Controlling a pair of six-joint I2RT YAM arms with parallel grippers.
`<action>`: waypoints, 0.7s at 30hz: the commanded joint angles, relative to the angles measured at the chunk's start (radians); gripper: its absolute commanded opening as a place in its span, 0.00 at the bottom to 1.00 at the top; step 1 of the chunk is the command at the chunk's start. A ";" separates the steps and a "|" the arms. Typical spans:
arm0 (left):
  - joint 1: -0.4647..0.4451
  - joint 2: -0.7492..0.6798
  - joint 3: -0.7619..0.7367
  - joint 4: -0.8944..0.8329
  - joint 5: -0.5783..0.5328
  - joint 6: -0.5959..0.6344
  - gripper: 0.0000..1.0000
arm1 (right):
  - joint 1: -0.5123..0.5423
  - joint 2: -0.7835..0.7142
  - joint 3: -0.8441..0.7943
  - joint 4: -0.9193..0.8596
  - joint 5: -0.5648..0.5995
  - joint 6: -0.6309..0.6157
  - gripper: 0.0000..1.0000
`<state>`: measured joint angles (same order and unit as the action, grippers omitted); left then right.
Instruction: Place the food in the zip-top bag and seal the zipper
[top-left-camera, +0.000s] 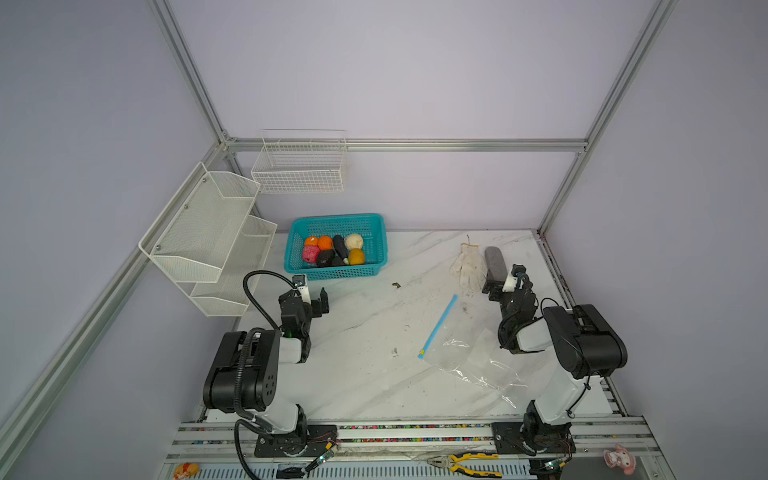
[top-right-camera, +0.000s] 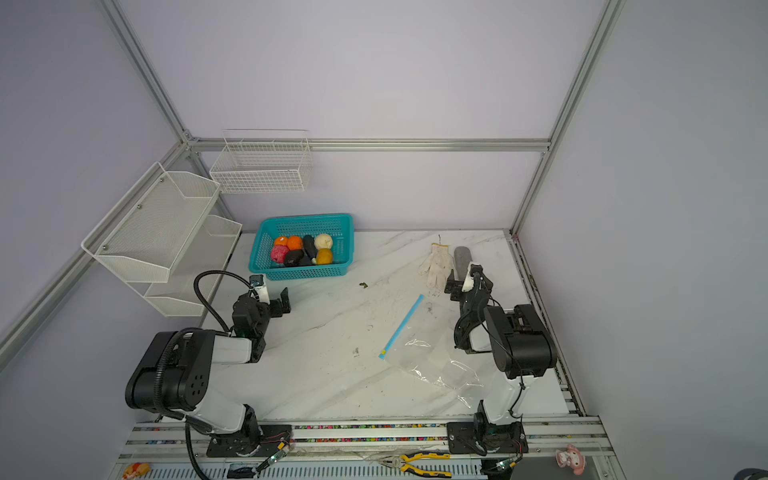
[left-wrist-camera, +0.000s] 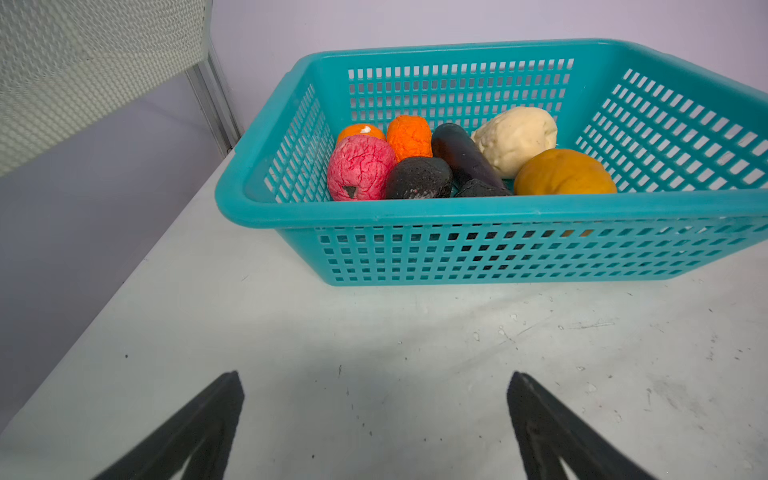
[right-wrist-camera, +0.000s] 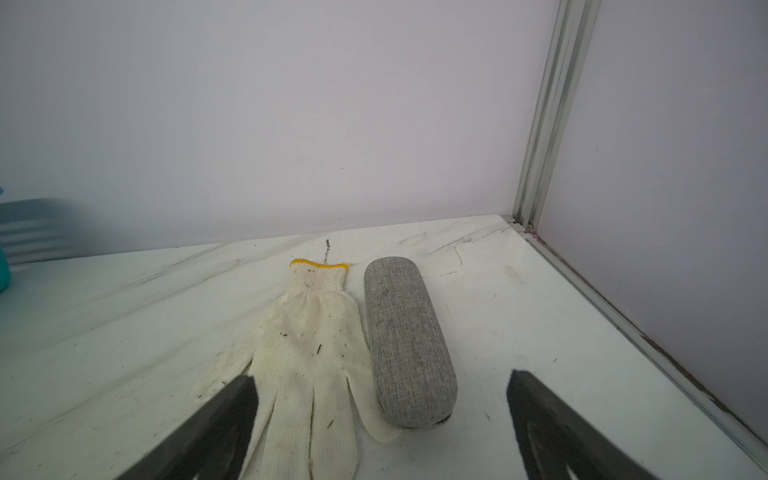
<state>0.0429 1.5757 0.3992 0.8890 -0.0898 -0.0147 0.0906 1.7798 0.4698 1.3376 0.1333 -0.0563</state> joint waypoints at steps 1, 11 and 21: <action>-0.001 -0.006 -0.016 0.044 -0.005 0.002 1.00 | 0.001 0.007 0.018 0.003 -0.007 -0.002 0.97; -0.003 -0.009 -0.016 0.048 -0.011 0.001 1.00 | 0.002 0.004 0.015 0.006 -0.007 -0.003 0.97; -0.031 -0.005 -0.016 0.051 -0.082 0.001 1.00 | 0.001 0.003 0.013 0.008 -0.006 -0.003 0.97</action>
<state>0.0204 1.5753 0.3992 0.8898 -0.1352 -0.0147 0.0906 1.7798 0.4698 1.3376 0.1333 -0.0563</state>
